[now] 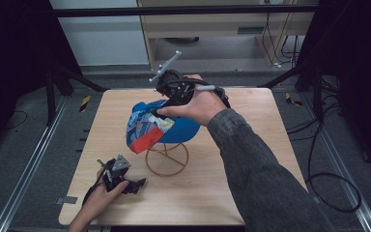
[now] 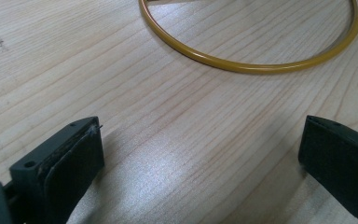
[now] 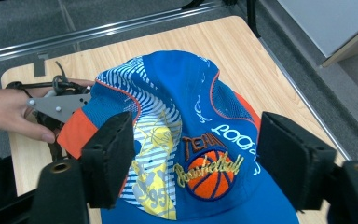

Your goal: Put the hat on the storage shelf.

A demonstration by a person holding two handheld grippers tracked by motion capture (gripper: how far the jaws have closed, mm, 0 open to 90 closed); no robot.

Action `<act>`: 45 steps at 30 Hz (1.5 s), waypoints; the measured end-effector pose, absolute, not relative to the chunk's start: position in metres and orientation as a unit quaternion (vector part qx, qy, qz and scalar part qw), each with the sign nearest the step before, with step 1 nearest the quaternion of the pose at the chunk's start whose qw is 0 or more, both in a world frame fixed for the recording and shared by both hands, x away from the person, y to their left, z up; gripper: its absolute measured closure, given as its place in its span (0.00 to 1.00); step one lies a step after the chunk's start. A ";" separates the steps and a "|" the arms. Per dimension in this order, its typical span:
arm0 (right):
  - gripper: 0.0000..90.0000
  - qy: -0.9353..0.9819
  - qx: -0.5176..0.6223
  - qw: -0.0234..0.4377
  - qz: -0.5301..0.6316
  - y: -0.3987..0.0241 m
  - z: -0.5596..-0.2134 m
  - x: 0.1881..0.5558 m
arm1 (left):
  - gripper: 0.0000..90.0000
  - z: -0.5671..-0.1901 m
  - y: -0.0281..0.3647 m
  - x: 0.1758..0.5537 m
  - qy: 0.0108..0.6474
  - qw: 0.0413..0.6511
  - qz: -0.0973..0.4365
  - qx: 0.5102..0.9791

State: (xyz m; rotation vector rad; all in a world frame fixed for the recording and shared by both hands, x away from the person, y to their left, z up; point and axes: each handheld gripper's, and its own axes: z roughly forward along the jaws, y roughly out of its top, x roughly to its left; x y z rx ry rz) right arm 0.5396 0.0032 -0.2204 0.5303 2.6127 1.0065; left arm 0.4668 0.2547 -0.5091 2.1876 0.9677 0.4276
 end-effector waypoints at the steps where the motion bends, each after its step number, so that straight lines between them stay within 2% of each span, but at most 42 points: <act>1: 0.29 0.907 0.184 0.145 0.349 0.003 -0.220 0.540 | 0.00 -0.509 0.255 0.467 0.373 0.348 0.165 0.844; 15: 0.08 0.895 0.201 0.157 0.366 0.001 -0.227 0.536 | 0.00 -0.509 0.254 0.466 0.375 0.349 0.166 0.843; 30: 0.07 0.880 0.217 0.165 0.389 -0.024 -0.231 0.530 | 0.00 -0.509 0.254 0.466 0.376 0.349 0.166 0.842; 45: 0.08 0.853 0.248 0.195 0.415 -0.076 -0.240 0.511 | 0.00 -0.509 0.254 0.466 0.378 0.348 0.167 0.842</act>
